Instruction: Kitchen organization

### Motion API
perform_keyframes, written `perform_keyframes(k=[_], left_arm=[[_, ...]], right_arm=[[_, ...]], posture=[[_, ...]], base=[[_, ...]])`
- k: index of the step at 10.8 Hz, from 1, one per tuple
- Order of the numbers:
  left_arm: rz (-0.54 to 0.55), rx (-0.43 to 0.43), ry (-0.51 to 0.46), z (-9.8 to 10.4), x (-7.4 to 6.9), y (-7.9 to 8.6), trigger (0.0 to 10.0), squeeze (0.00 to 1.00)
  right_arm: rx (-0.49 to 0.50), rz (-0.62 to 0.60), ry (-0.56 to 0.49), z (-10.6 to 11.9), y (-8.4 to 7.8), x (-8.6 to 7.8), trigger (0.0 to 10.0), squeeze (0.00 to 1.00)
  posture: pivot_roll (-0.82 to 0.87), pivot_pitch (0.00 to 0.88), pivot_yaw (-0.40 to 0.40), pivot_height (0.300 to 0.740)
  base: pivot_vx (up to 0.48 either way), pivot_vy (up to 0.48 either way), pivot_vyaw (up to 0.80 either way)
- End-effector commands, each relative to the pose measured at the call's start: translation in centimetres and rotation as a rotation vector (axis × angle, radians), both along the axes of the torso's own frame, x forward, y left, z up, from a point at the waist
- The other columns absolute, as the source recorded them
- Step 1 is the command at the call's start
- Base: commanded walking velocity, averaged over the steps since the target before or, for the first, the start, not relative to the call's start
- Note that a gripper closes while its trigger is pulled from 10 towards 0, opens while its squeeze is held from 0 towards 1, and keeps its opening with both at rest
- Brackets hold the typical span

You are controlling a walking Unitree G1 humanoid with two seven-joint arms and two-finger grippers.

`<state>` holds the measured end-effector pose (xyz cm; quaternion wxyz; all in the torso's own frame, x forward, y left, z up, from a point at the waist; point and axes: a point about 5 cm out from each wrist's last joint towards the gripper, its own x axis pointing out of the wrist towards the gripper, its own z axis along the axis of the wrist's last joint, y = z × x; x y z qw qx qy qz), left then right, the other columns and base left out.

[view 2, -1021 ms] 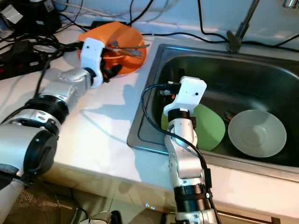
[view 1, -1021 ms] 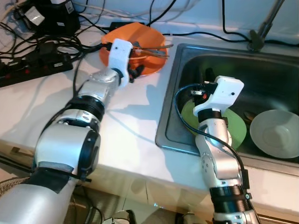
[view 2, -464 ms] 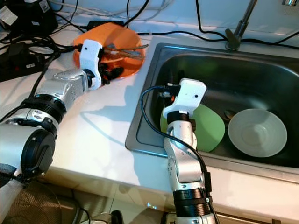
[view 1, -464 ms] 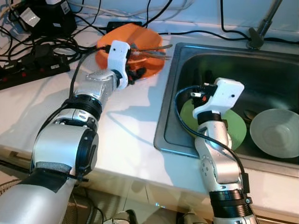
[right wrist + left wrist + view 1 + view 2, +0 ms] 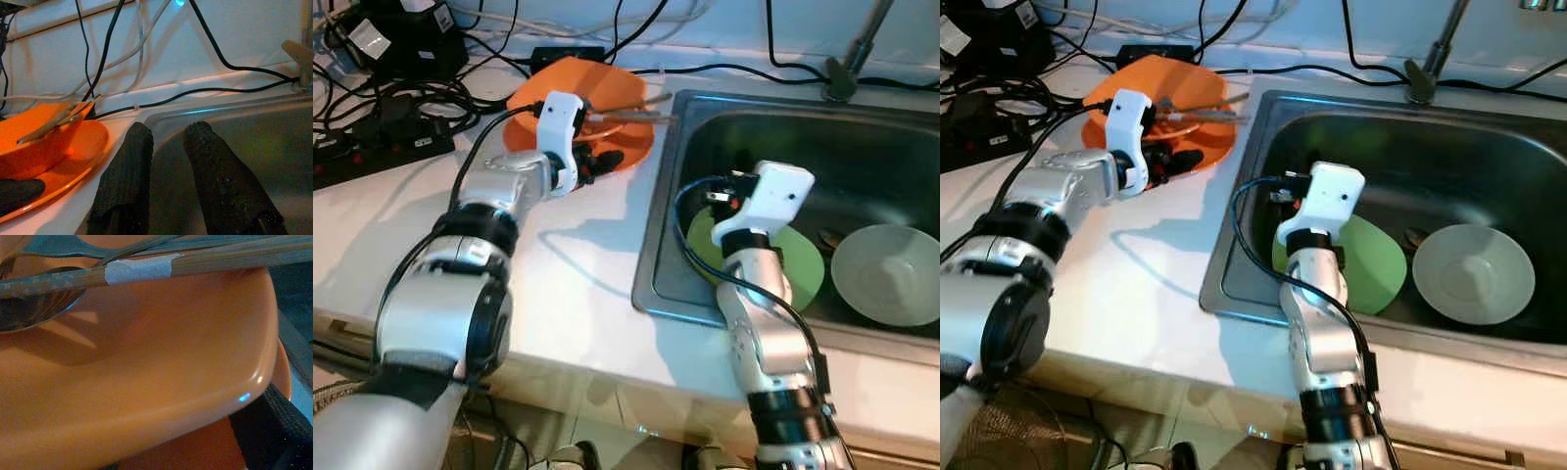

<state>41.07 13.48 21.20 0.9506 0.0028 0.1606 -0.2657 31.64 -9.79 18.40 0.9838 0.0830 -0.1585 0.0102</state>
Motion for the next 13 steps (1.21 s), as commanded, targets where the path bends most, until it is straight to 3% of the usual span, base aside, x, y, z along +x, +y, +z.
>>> perform_keyframes(k=[1,6,9,10,13], left_arm=[[0.006,0.028,0.143,-3.2,-1.0,0.7,10.0,0.00],[0.012,0.026,0.137,-2.9,-4.2,2.6,10.0,0.00],[0.029,0.023,0.137,-2.0,-7.5,3.1,10.0,0.00],[0.025,0.018,0.151,-2.0,-9.3,2.9,10.0,0.00],[0.042,0.007,0.175,-1.3,-12.1,3.2,10.0,0.00]], right_arm=[[-0.013,-0.043,0.089,-2.5,-1.5,0.2,10.0,0.00],[-0.014,-0.021,0.063,-1.7,-1.2,2.1,10.0,0.00],[-0.023,-0.022,0.050,-1.3,-1.7,3.0,10.0,0.00],[-0.025,-0.020,0.045,-1.2,-1.8,3.4,10.0,0.00],[-0.030,-0.021,0.036,-0.8,-2.2,4.1,10.0,0.00]], posture=[[0.03,0.166,0.113,0.740],[0.10,0.112,0.087,0.740],[0.13,0.106,0.067,0.740],[0.15,0.106,0.054,0.740],[0.17,0.109,0.034,0.740]], base=[[0.000,0.000,0.00],[0.000,0.000,0.00],[0.000,0.000,0.00],[0.000,0.000,0.00],[0.000,0.000,0.00]])
